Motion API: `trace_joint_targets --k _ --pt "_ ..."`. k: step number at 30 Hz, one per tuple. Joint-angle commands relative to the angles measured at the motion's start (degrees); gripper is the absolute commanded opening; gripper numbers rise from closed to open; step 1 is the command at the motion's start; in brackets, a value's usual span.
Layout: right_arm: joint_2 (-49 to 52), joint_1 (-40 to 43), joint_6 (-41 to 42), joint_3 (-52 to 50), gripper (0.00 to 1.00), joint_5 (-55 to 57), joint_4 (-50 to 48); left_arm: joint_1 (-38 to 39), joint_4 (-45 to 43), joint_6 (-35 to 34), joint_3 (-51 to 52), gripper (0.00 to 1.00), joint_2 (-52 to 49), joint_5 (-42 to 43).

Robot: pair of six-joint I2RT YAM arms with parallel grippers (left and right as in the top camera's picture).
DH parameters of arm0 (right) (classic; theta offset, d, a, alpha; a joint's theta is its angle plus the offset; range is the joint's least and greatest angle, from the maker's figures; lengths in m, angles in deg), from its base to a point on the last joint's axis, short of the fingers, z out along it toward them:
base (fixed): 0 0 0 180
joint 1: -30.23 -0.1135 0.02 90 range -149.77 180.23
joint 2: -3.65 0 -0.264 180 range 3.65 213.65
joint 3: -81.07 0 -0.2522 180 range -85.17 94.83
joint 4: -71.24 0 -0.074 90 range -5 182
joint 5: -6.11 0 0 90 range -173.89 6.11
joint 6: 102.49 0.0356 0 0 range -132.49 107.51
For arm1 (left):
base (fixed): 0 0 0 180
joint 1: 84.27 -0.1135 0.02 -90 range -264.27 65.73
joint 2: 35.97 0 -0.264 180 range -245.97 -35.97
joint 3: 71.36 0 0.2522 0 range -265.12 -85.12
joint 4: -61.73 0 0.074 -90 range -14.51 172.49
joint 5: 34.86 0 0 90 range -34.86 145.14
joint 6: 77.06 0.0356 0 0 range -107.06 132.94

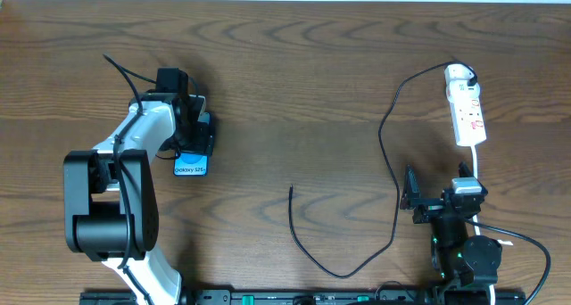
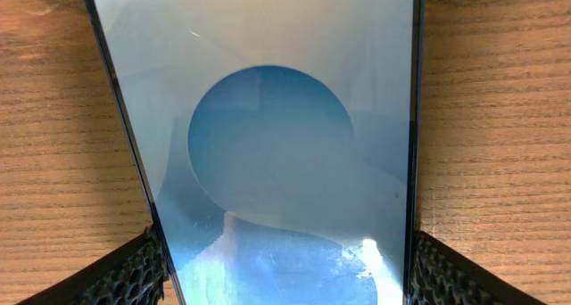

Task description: Plug charger to phone and switch on socket

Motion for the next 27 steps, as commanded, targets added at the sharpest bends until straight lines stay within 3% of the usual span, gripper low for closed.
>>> trace_joint_targets --k 1,27 --pt "-0.44 -0.39 0.61 -0.09 0.99 -0.35 0.22 -0.04 -0.02 0.96 0.81 0.81 -2.99 -3.50" --pt "-0.44 -0.39 0.61 -0.09 0.99 -0.35 0.22 -0.04 -0.02 0.96 0.81 0.69 -2.99 -3.50"
